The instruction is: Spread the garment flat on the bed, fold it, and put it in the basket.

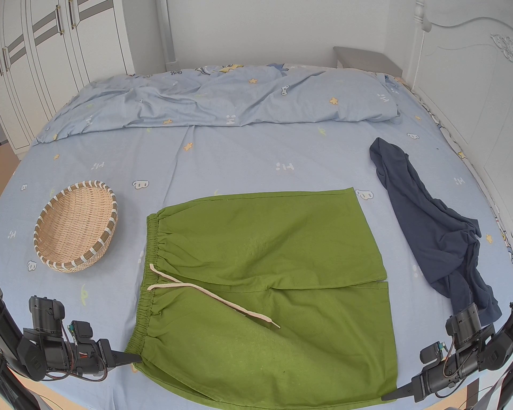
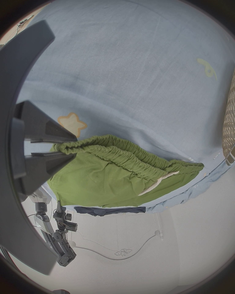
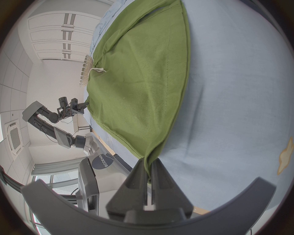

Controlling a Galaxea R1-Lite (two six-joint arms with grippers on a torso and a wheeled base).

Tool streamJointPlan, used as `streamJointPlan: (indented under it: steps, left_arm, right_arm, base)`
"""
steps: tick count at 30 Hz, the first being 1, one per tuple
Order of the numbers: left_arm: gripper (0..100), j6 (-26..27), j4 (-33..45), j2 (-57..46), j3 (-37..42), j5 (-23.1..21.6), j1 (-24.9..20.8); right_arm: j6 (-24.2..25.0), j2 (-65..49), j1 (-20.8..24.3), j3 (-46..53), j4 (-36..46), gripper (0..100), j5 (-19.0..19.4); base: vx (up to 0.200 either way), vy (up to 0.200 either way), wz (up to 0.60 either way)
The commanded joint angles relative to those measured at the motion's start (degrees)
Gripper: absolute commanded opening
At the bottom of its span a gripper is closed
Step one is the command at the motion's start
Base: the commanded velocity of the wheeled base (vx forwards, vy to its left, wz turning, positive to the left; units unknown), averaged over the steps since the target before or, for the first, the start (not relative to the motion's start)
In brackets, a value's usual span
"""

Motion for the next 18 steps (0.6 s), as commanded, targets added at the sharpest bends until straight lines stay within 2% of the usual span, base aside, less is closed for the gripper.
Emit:
streamJointPlan:
  steps: [1, 8, 11, 13, 16, 17, 18]
  left_arm:
    - [0, 0.01, -0.07, -0.08, 1.01, 0.1, 0.04]
    - [0, 2.04, 0.72, -0.34, 1.01, 0.1, -0.22]
    - [0, 1.95, 0.98, -2.36, 1.01, 0.1, -0.13]
    - [0, 1.6, 2.21, -3.86, 0.48, 0.28, -0.75]
    - [0, 1.42, 6.78, -6.06, -2.06, 1.86, -1.63]
    - [0, 1.33, 7.31, -6.41, -2.5, 2.12, -1.8]
    - [0, -0.25, 12.14, -8.52, -5.49, 3.79, -2.15]
  right_arm:
    - [0.0, 0.1, -0.38, 1.01, 0.39, 0, 0.0]
    - [-0.18, -0.69, -0.56, 1.01, 0.56, 0, -0.26]
    - [0.08, -4.64, -0.56, 0.75, 0.03, 0, -0.44]
    - [1.49, -9.04, -0.91, -0.83, 0.56, 0, -0.52]
    - [7.38, -13.96, -1.79, -4.61, 1.7, 0, -1.23]
    - [7.91, -14.4, -1.79, -5.05, 2.06, 0, -1.4]
    - [9.93, -17.21, -1.96, -8.3, 4.43, 0, -1.84]
  base:
    - [0.0, 0.0, 0.0]
    - [0.0, 0.0, 0.0]
    - [0.0, 0.0, 0.0]
    - [0.0, 0.0, 0.0]
    - [0.0, 0.0, 0.0]
    - [0.0, 0.0, 0.0]
    - [0.0, 0.0, 0.0]
